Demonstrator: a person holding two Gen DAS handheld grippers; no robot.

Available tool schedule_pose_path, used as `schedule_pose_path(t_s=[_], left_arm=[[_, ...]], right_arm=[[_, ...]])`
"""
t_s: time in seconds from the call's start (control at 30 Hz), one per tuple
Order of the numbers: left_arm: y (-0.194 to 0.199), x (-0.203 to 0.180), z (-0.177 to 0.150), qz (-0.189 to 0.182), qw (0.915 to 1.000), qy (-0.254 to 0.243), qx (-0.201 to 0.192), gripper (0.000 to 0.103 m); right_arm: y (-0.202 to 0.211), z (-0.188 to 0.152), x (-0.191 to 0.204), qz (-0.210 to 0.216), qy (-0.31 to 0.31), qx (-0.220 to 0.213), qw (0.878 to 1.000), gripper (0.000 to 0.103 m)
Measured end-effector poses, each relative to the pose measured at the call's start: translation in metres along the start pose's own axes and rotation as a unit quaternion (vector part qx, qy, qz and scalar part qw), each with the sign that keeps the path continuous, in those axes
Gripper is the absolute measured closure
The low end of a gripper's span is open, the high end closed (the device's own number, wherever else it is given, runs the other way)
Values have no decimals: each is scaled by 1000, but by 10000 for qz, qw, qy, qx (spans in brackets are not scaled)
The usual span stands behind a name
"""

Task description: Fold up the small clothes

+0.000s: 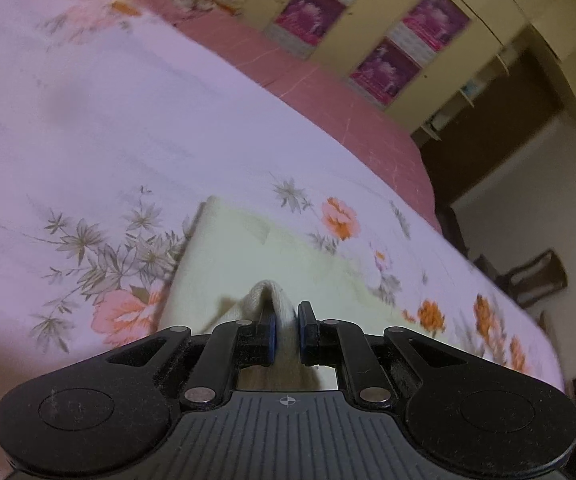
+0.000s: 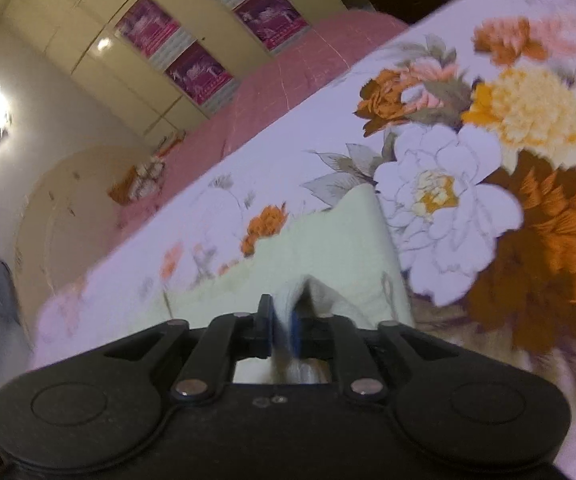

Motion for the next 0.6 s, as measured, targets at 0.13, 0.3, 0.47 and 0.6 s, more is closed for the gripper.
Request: schedule_pose_path(t_s=[0.13, 0.3, 0.47, 0.6], left_arm=[[-1, -2, 12, 125, 9997, -90, -209, 66], [0, -10, 22, 336, 9965, -503, -580, 27], [-3, -18, 14, 460, 9886, -1341, -515, 27], [-5, -18, 8, 490, 9811, -1823, -428, 27]], right_arm=[[-3, 15, 5, 31, 44, -119, 9999, 79], [-5, 35, 4, -155, 60, -421, 9990, 63], [-3, 42, 5, -492, 559, -592, 9955, 57], [-1, 43, 3, -659, 814, -682, 9922, 47]])
Point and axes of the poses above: each gripper's, at about its wrist camera, not at the fingertips, and y roughly against the way its jaws point, x to its left, z to its top, the point moved 4 cm from there along -y, roughly the way its jaws point
